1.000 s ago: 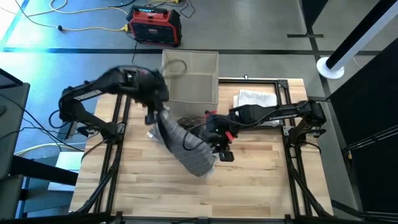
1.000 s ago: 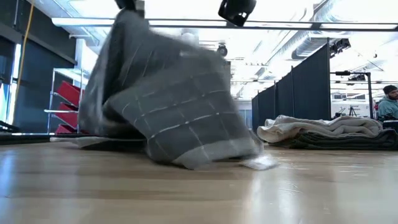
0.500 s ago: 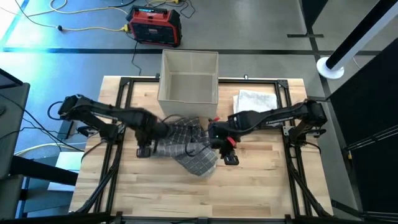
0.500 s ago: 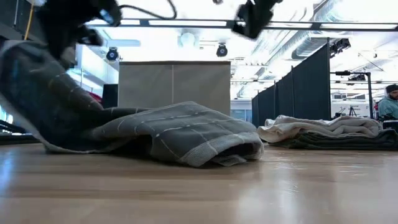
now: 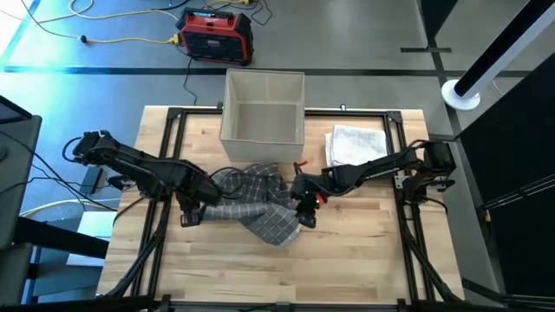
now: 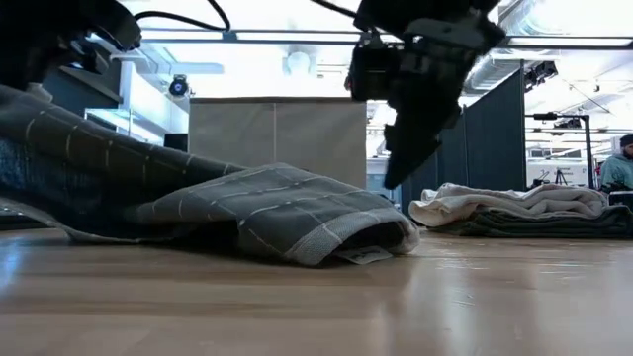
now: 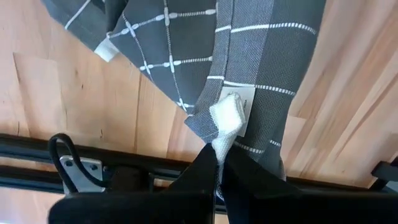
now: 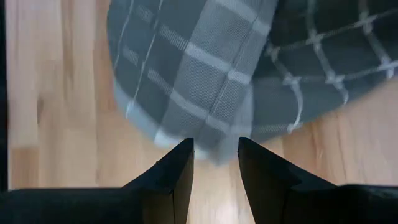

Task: Fold towel
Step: Fold the gray patterned towel

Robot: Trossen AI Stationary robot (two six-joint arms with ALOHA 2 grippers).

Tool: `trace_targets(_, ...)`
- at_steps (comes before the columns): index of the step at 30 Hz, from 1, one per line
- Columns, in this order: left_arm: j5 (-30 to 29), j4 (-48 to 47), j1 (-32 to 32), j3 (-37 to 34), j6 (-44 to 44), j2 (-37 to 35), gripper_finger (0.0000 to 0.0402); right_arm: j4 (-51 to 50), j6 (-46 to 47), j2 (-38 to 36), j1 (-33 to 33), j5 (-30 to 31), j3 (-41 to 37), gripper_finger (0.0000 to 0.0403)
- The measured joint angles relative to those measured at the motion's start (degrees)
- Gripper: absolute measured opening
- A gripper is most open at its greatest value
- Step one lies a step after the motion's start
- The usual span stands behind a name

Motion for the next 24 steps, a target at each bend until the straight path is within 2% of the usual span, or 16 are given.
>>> trace_targets(10,0.3,3.7,0.1,0.0,-0.4,0.0,0.0000,5.5,6.8,0.0,-1.7,-4.9,-6.3,0.0113)
trace_targets(24,0.0,4.2,0.1,0.0,0.0,0.0,0.0000,15.4,7.2,0.4,-1.9,-8.6,-8.6,0.0113)
